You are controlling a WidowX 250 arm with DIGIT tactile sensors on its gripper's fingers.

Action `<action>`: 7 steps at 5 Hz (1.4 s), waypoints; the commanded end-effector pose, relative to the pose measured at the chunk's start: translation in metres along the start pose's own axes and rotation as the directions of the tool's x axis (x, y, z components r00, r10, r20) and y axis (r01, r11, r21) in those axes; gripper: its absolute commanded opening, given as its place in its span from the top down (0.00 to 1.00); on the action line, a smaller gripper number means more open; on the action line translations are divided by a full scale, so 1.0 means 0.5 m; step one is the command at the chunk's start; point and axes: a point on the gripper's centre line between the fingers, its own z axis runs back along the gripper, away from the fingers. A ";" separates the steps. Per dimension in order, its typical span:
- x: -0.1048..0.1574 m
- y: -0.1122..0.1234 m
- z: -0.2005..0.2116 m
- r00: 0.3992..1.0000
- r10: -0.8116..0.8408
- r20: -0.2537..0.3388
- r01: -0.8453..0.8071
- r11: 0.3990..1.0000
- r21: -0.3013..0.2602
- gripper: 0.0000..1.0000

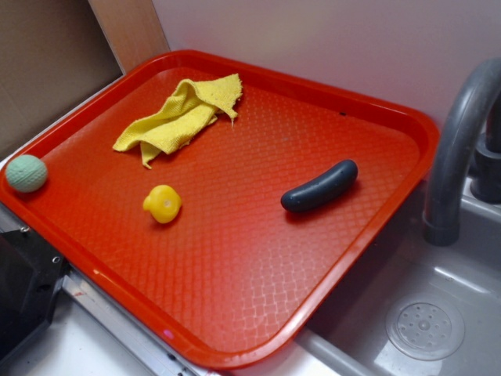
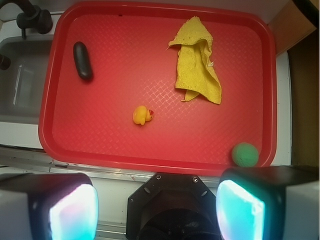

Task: Grab the plastic pickle.

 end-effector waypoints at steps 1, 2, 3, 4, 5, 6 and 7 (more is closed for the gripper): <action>0.000 0.000 0.000 1.000 0.000 0.000 0.000 1.000 0.000 0.00; 0.027 -0.023 -0.028 0.992 0.086 0.090 -0.084 0.996 -0.030 0.00; 0.061 -0.061 -0.068 0.979 0.127 0.161 -0.121 0.992 -0.048 0.00; 0.105 -0.102 -0.121 0.979 0.077 0.191 -0.064 0.995 -0.074 0.00; 0.149 -0.145 -0.171 0.980 0.019 0.198 0.000 0.995 -0.096 0.00; 0.196 -0.203 -0.229 0.984 -0.025 0.179 0.046 0.993 -0.113 0.00; 0.222 -0.245 -0.290 0.990 -0.076 0.115 0.092 0.985 -0.144 0.00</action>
